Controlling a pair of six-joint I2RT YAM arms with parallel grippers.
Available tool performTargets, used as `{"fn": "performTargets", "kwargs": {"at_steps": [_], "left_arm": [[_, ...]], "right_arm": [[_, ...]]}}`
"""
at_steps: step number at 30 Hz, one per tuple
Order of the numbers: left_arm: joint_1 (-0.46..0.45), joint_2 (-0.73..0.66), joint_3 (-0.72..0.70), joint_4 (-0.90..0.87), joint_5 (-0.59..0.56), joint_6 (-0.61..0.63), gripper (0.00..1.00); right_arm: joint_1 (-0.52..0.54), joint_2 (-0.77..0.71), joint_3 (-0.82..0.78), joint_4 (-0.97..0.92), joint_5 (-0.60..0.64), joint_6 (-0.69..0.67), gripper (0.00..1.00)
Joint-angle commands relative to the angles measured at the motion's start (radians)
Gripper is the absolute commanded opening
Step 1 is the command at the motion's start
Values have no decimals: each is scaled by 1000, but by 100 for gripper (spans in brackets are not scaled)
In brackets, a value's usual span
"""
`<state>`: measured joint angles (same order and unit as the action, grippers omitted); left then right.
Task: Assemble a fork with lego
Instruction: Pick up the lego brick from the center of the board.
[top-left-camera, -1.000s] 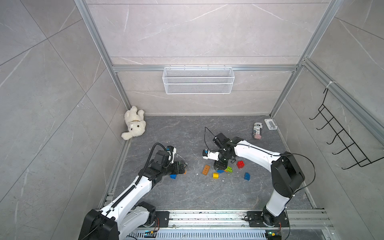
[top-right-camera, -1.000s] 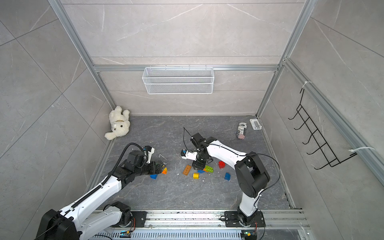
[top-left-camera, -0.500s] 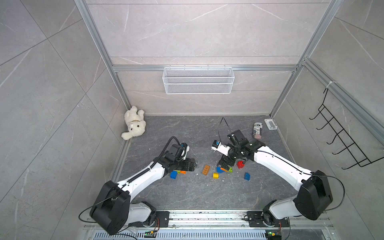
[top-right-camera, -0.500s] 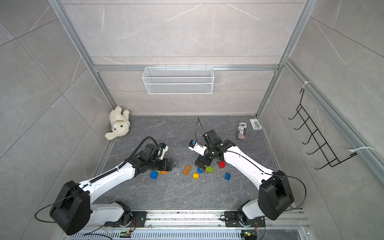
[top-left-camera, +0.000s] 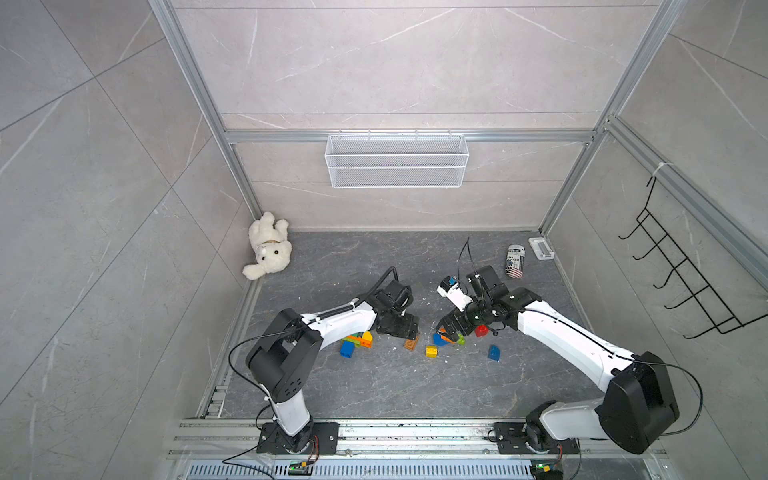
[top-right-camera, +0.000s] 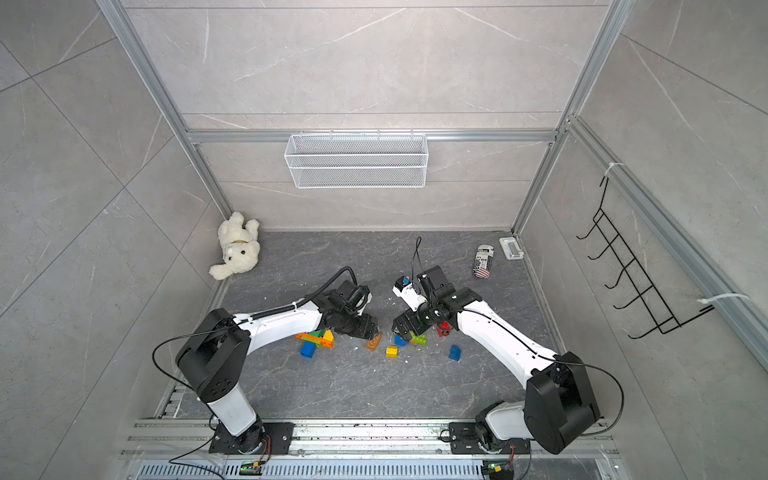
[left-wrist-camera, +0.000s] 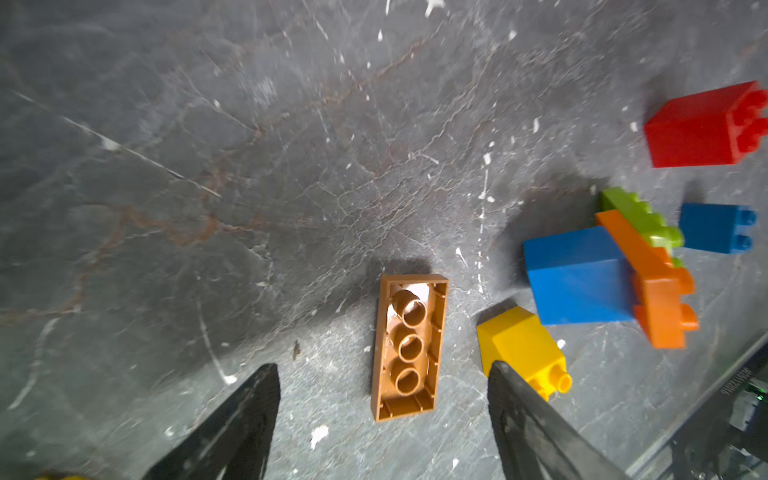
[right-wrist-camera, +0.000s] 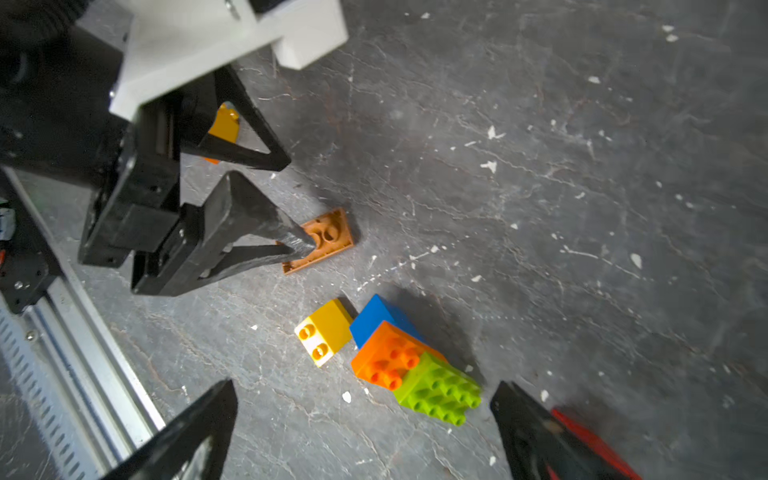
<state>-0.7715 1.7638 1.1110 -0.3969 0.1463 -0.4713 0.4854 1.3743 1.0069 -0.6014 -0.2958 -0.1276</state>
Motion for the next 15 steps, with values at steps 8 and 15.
{"fn": "performTargets", "kwargs": {"at_steps": [8,15], "left_arm": [[-60,162,190,-176,-73,-64,75],[-111,226,282,-307,-144,-61,73]], "right_arm": [[-37,-54,-94,54,144,130,99],[-37,-34,-98,47,179,146,97]]}}
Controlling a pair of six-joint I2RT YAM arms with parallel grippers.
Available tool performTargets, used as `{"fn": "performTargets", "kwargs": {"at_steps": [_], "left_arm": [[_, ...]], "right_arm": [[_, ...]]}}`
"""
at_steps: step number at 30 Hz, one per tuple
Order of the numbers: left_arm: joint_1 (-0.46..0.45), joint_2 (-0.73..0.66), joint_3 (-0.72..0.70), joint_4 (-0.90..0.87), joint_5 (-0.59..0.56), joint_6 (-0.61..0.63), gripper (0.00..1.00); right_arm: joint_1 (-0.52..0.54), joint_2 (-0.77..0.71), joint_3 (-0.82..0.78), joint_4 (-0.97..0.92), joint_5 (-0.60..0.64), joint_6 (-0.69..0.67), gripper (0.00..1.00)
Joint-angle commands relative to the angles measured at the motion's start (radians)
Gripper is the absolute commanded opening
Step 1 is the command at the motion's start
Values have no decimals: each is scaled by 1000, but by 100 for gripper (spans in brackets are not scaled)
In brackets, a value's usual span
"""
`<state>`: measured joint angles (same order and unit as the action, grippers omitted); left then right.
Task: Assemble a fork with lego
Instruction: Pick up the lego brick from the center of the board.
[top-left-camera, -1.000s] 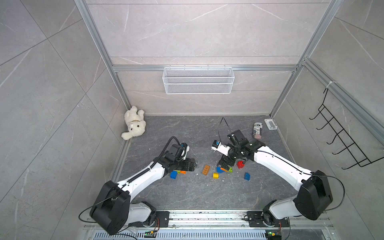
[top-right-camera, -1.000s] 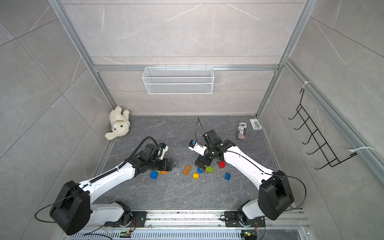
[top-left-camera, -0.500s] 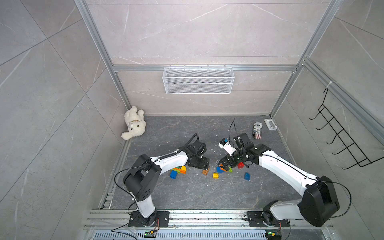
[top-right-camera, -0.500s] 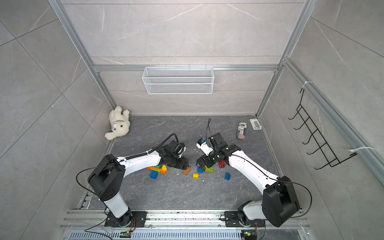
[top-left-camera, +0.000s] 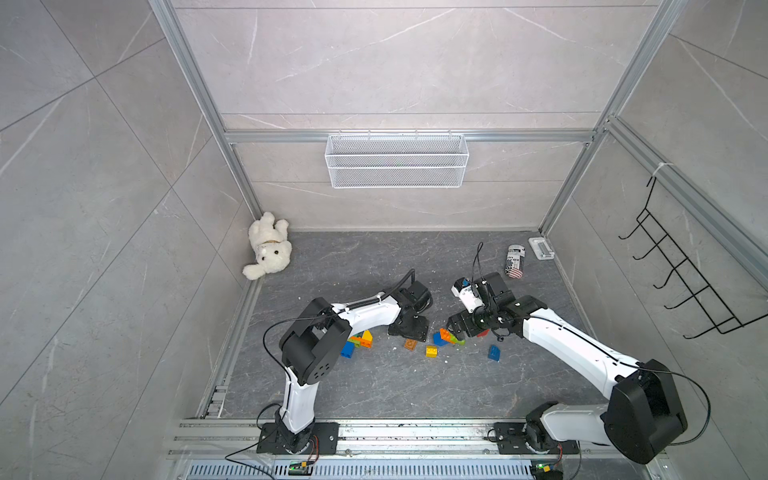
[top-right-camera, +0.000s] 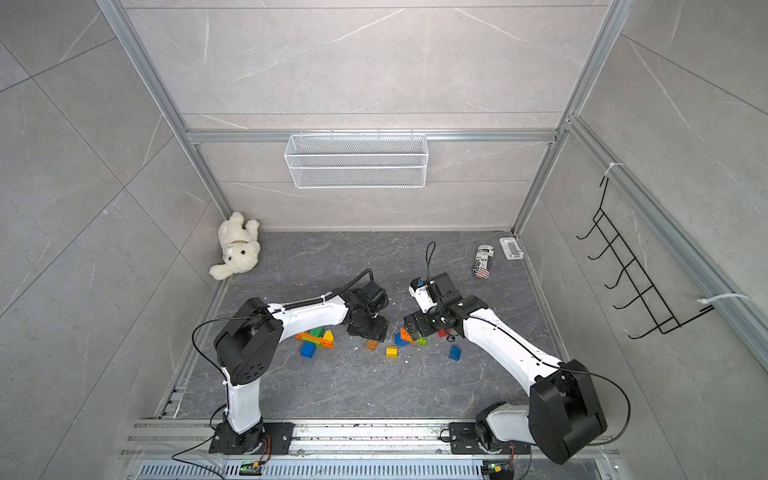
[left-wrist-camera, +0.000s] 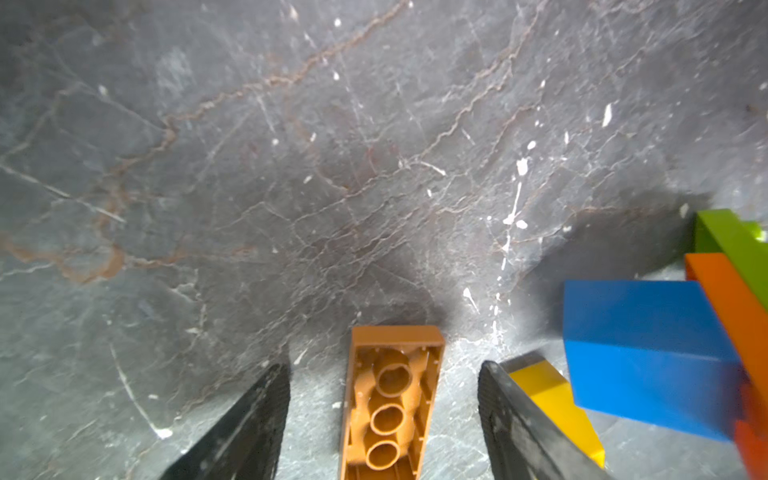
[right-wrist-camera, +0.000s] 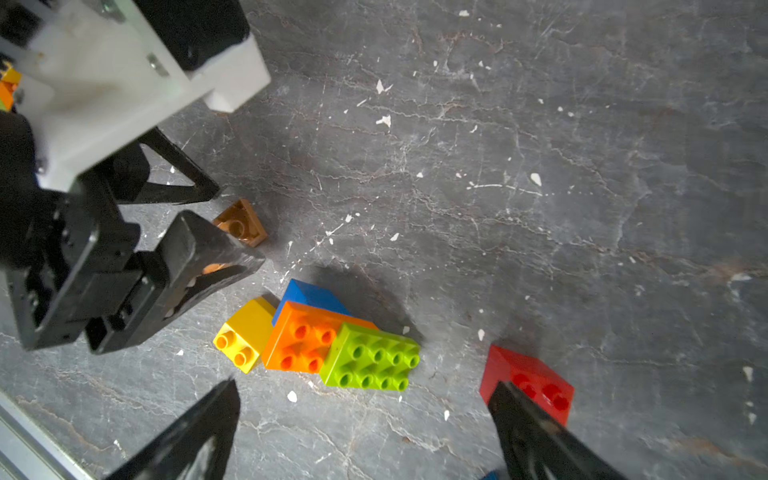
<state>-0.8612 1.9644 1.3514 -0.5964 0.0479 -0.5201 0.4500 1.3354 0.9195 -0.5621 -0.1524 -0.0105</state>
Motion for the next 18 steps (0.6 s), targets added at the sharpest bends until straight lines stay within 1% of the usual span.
{"fn": "performTargets", "kwargs": {"at_steps": [1,5,12,13,16,18], "left_arm": [[-30,32,52,-127,-56,-11,72],[-57,48,68,-172,-108,-22,68],[-78,92,91,-213,-158,-16,51],[-78,91,88,-209,-156,-18,48],[-70,69,66,-174,-124,-6,32],[-53,38,37,-128,-62,13,25]], "right_arm": [[-2,4,-10,7,46,31,97],[-2,0,-10,12,41,31,97],[-2,2,-11,3,52,31,97],[-2,4,-10,3,50,26,97],[-2,21,-2,-7,46,8,96],[-2,38,2,-6,14,-9,92]]}}
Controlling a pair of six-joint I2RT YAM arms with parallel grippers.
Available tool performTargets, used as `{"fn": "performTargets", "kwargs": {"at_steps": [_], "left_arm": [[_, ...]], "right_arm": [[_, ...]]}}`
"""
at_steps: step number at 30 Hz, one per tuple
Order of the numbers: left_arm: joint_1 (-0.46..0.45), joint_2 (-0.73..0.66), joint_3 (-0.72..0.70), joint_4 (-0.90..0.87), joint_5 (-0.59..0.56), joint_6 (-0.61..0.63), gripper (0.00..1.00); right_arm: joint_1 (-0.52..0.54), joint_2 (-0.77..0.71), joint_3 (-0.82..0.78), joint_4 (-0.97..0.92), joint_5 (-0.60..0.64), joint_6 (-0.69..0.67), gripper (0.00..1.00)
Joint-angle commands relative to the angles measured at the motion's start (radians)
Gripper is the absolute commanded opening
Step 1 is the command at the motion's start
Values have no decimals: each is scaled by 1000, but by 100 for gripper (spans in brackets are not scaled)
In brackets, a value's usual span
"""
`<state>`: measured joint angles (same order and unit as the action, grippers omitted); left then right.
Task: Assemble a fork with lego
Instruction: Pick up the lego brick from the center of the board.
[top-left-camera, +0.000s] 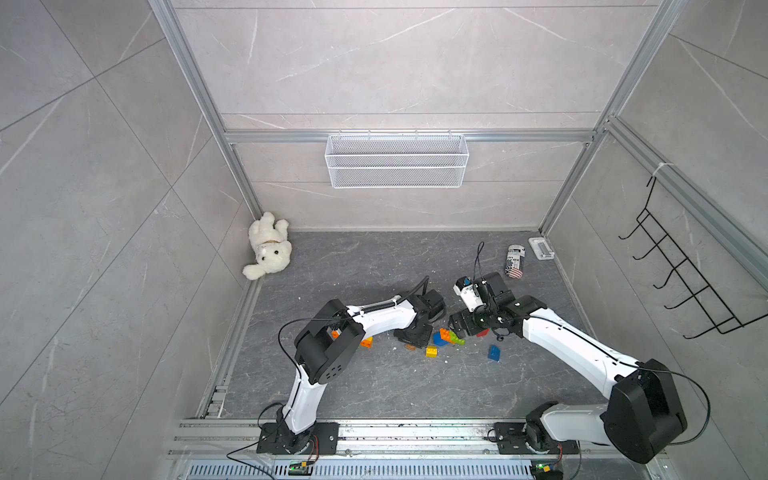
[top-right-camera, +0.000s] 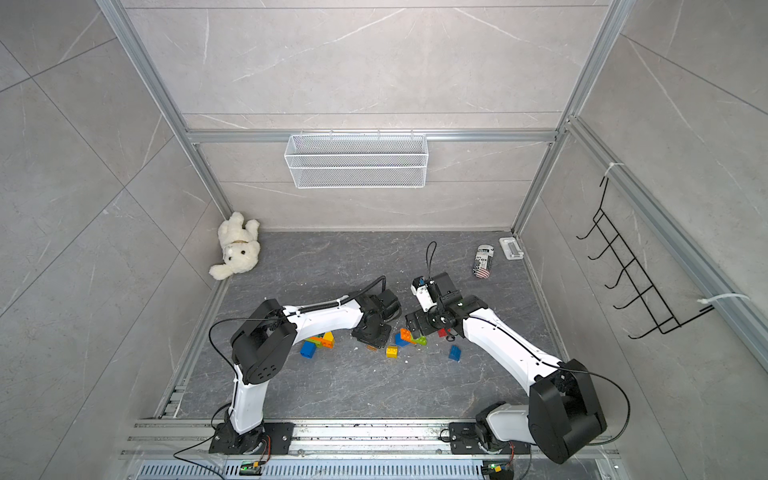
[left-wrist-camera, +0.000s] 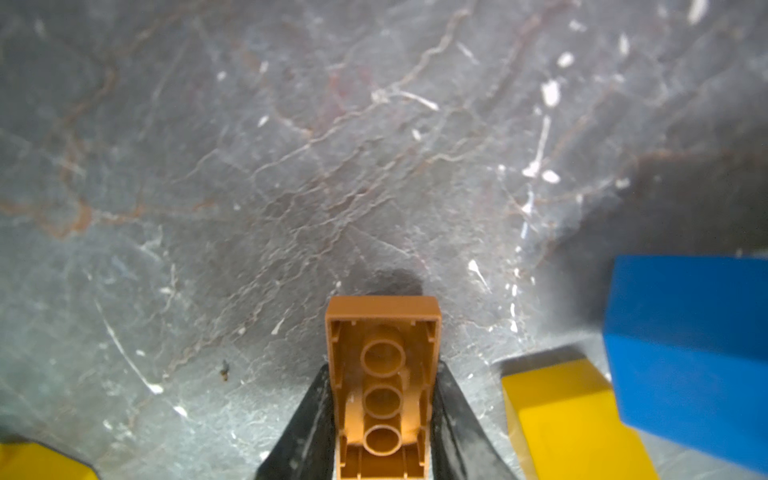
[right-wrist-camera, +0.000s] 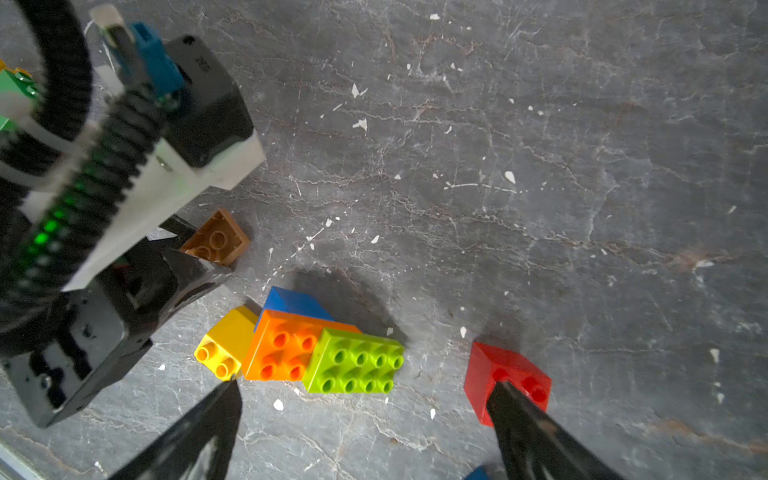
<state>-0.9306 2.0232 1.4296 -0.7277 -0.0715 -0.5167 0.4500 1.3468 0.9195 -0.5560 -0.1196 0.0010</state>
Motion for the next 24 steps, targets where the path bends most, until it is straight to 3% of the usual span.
{"fn": "performTargets", "kwargs": {"at_steps": [1,7,10,12,16,24], "left_arm": [[29,-41,-63,28,94,18,23],[141,-224,-223,178,317,69,18],[208,-320,-304,251,441,74,16],[249,-366,-338,272,489,76,16],[302,-424,-388,313,546,78,15],[373,-420,-402,320,618,109,16]], "right_arm": [[-2,36,3,-7,-45,-33,88],[3,47,-7,47,-185,-116,88],[3,78,26,17,-191,-177,73],[3,100,51,-15,-198,-203,73],[24,106,64,-73,-162,-273,70],[36,107,48,-100,-123,-365,74]]}}
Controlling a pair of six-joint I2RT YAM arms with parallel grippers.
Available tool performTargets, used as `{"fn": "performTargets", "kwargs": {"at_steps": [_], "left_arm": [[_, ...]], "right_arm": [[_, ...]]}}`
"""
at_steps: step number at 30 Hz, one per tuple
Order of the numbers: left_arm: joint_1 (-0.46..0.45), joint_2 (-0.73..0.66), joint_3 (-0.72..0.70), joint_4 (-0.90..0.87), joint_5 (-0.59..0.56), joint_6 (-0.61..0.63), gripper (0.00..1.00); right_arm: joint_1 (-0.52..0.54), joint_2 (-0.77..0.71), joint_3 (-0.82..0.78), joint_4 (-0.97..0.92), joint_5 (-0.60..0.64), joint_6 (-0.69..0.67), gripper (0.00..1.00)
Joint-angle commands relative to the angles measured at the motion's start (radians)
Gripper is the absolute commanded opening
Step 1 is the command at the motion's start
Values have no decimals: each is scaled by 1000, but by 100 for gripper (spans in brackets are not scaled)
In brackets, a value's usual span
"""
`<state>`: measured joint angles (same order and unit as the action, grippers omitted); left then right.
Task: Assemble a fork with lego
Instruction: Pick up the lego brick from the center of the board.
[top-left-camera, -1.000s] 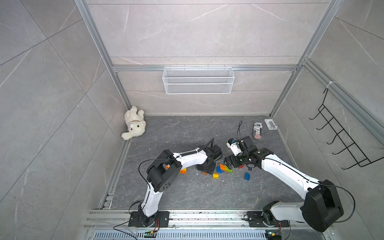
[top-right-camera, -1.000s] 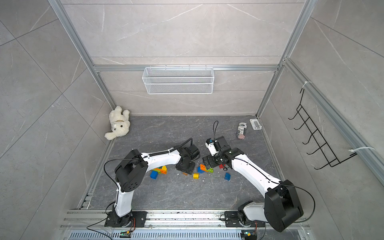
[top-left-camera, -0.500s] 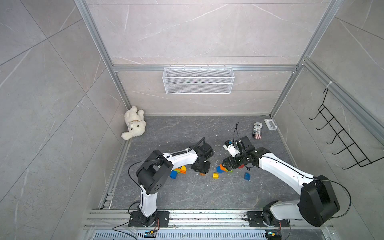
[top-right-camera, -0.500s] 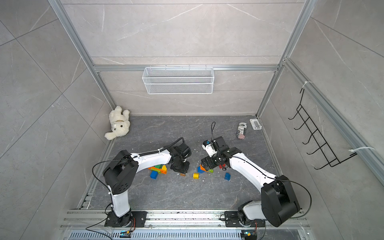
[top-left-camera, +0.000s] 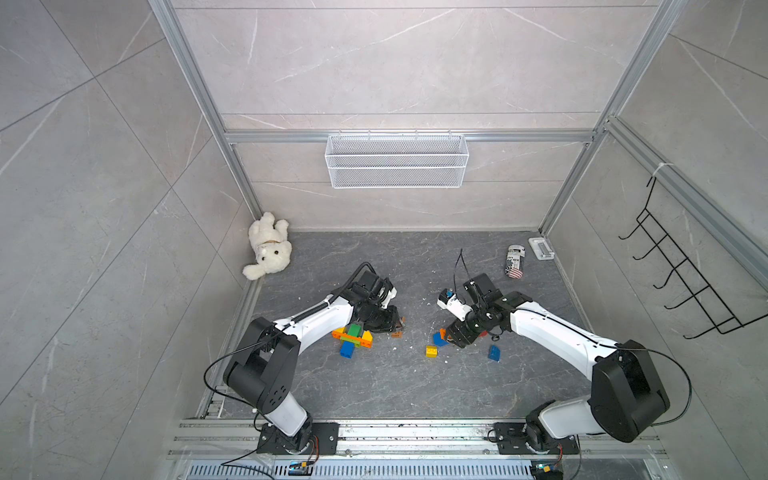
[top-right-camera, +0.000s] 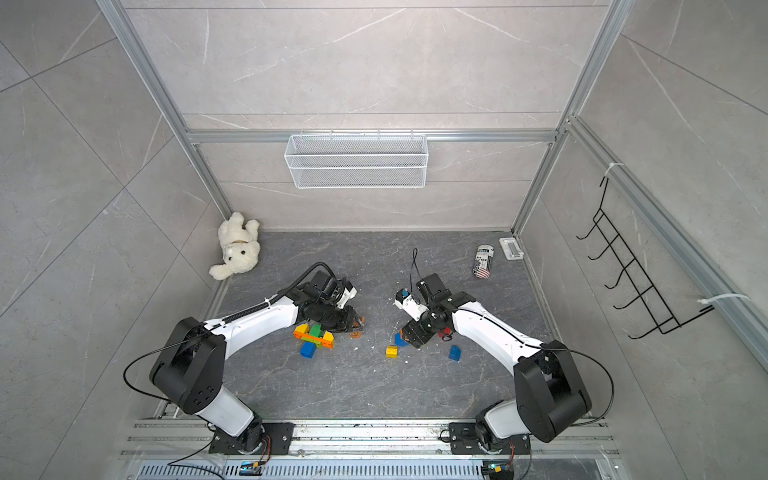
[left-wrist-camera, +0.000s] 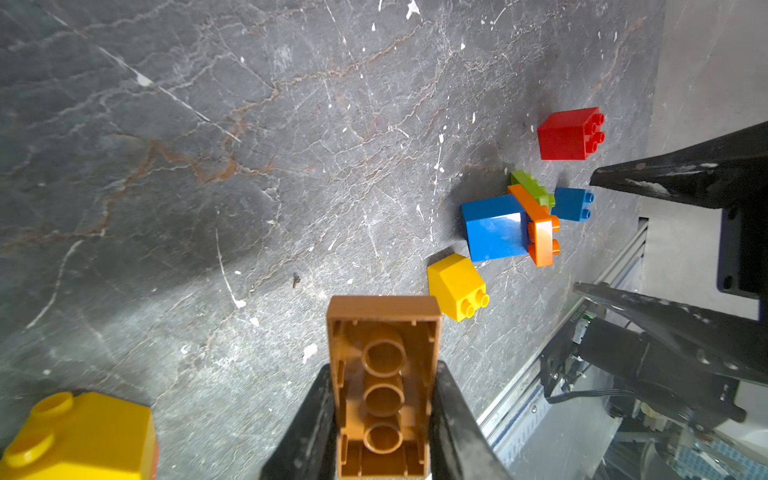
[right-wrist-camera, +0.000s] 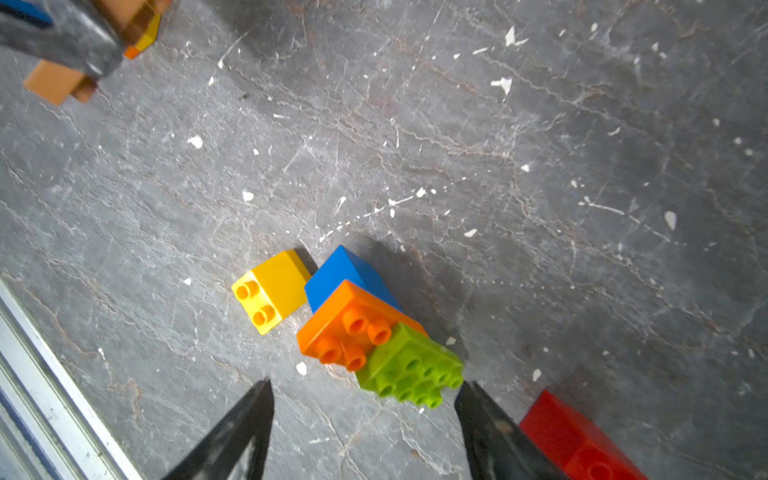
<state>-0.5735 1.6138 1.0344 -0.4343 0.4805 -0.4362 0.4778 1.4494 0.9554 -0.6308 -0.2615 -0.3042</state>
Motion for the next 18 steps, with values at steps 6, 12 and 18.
{"fn": "performTargets", "kwargs": {"at_steps": [6,12,18], "left_arm": [[21,-8,-40,85,58,1,16],[24,25,-44,106,66,-9,16],[34,50,-35,114,81,-13,16]], "right_arm": [[45,71,14,6,75,-135,73],[47,128,17,41,102,-172,73],[46,195,8,60,111,-175,73]]}}
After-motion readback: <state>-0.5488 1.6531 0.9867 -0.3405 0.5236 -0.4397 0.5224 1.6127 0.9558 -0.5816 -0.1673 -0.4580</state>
